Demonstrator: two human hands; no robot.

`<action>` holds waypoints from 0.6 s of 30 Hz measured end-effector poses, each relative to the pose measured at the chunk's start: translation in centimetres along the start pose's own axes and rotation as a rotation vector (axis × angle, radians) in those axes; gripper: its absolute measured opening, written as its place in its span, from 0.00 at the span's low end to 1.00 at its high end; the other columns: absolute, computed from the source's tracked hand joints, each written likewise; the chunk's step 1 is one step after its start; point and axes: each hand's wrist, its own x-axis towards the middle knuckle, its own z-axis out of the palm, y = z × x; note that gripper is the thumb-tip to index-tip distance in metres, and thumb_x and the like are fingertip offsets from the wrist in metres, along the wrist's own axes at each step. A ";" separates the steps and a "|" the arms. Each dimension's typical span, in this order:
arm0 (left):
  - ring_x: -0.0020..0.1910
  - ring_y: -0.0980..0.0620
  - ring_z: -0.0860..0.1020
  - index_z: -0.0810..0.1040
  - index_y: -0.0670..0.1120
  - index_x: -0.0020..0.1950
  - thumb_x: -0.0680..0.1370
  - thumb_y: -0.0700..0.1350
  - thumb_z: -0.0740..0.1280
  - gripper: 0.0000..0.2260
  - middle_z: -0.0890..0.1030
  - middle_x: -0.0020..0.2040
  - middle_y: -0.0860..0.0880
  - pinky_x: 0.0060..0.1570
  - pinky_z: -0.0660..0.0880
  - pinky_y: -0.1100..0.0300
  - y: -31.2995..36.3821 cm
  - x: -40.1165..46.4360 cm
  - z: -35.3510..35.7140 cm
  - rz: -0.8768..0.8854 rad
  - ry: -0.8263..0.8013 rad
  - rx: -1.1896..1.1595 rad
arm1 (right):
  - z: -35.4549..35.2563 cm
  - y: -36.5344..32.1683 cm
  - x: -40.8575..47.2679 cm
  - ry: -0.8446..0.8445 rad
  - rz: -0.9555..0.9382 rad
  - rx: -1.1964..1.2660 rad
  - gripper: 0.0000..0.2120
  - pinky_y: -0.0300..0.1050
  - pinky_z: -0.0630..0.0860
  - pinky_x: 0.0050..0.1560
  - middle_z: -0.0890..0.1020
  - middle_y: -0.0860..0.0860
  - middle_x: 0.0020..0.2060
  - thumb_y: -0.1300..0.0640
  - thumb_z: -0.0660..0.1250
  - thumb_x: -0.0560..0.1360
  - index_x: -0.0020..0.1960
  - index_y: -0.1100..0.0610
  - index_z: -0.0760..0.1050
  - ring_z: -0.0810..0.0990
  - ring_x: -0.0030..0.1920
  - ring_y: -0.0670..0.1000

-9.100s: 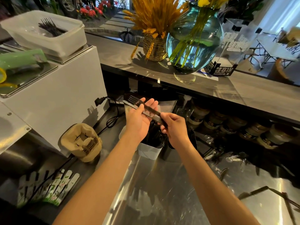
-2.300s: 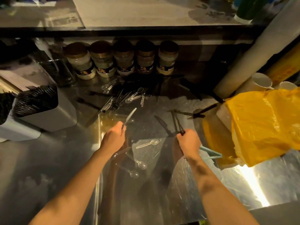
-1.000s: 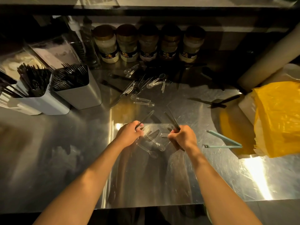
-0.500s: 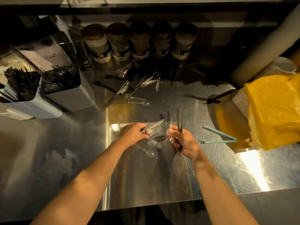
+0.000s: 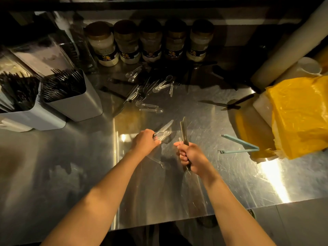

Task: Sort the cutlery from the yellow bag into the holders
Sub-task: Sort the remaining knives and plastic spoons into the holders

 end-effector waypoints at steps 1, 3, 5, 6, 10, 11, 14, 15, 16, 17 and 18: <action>0.45 0.42 0.80 0.74 0.47 0.36 0.74 0.49 0.72 0.11 0.80 0.41 0.45 0.37 0.70 0.56 -0.1 0.2 -0.3 -0.016 -0.017 -0.020 | 0.2 0.2 -0.1 -0.007 -0.023 -0.023 0.06 0.36 0.57 0.20 0.65 0.48 0.26 0.61 0.63 0.82 0.45 0.58 0.72 0.62 0.23 0.44; 0.42 0.40 0.79 0.71 0.46 0.33 0.72 0.48 0.72 0.13 0.77 0.37 0.45 0.34 0.65 0.56 -0.2 0.3 -0.8 -0.043 -0.041 -0.039 | 0.7 0.7 -0.3 -0.002 -0.092 -0.119 0.09 0.37 0.59 0.22 0.67 0.48 0.26 0.58 0.68 0.80 0.41 0.56 0.72 0.63 0.24 0.45; 0.40 0.39 0.77 0.69 0.44 0.32 0.72 0.46 0.71 0.14 0.76 0.36 0.43 0.33 0.64 0.56 -0.4 0.3 -1.1 -0.063 -0.050 -0.057 | 1.5 1.1 -0.6 0.033 -0.128 -0.223 0.10 0.38 0.61 0.24 0.69 0.49 0.25 0.58 0.70 0.78 0.38 0.57 0.75 0.65 0.25 0.46; 0.39 0.38 0.77 0.69 0.44 0.31 0.72 0.46 0.71 0.15 0.78 0.37 0.41 0.33 0.65 0.56 -0.5 0.2 -1.3 -0.077 -0.046 -0.067 | 2.0 1.2 -0.7 0.064 -0.121 -0.260 0.10 0.39 0.62 0.25 0.70 0.49 0.25 0.59 0.71 0.76 0.37 0.57 0.77 0.66 0.25 0.47; 0.42 0.36 0.78 0.70 0.43 0.34 0.73 0.45 0.69 0.12 0.80 0.41 0.38 0.35 0.65 0.55 -2.2 0.2 -2.2 -0.090 0.040 -0.085 | 3.8 1.9 -0.1 0.179 -0.127 -0.447 0.03 0.39 0.71 0.26 0.79 0.49 0.26 0.60 0.76 0.71 0.39 0.57 0.85 0.74 0.25 0.44; 0.40 0.38 0.77 0.69 0.43 0.33 0.73 0.44 0.69 0.12 0.78 0.38 0.40 0.34 0.65 0.55 -3.1 0.2 -2.3 -0.094 0.056 -0.119 | 4.1 2.3 0.1 0.204 -0.154 -0.507 0.02 0.41 0.76 0.29 0.82 0.49 0.28 0.59 0.78 0.70 0.39 0.56 0.85 0.78 0.27 0.45; 0.30 0.47 0.71 0.71 0.44 0.31 0.74 0.43 0.70 0.14 0.73 0.28 0.48 0.30 0.64 0.56 -5.0 0.1 -3.0 -0.126 0.056 -0.324 | 5.0 3.5 0.6 0.292 -0.230 -0.726 0.09 0.49 0.82 0.45 0.85 0.48 0.34 0.51 0.80 0.66 0.41 0.51 0.82 0.84 0.36 0.49; 0.26 0.49 0.70 0.74 0.44 0.31 0.75 0.43 0.68 0.12 0.73 0.27 0.48 0.28 0.63 0.58 -5.4 0.1 -3.1 -0.144 0.041 -0.434 | 5.4 3.8 0.7 0.334 -0.253 -0.827 0.11 0.48 0.81 0.46 0.84 0.46 0.37 0.48 0.80 0.66 0.42 0.50 0.81 0.83 0.39 0.48; 0.23 0.51 0.67 0.77 0.44 0.33 0.76 0.42 0.66 0.11 0.74 0.26 0.49 0.25 0.61 0.61 -5.7 0.0 -3.2 -0.171 0.017 -0.559 | 5.8 3.9 0.6 0.366 -0.270 -0.906 0.12 0.48 0.81 0.47 0.84 0.45 0.39 0.46 0.80 0.66 0.43 0.49 0.80 0.83 0.41 0.48; 0.21 0.54 0.64 0.78 0.43 0.37 0.77 0.41 0.65 0.10 0.77 0.26 0.50 0.23 0.58 0.64 -5.8 0.0 -3.3 -0.204 -0.013 -0.689 | 6.1 3.9 0.6 0.387 -0.282 -0.943 0.13 0.48 0.80 0.47 0.83 0.45 0.40 0.44 0.79 0.67 0.43 0.48 0.79 0.82 0.42 0.49; 0.20 0.55 0.62 0.77 0.42 0.41 0.78 0.40 0.63 0.08 0.80 0.28 0.50 0.21 0.55 0.66 -6.0 -0.1 -3.4 -0.235 -0.041 -0.809 | 6.5 3.9 0.5 0.402 -0.287 -0.950 0.12 0.48 0.80 0.47 0.83 0.45 0.40 0.43 0.78 0.68 0.43 0.48 0.79 0.82 0.42 0.50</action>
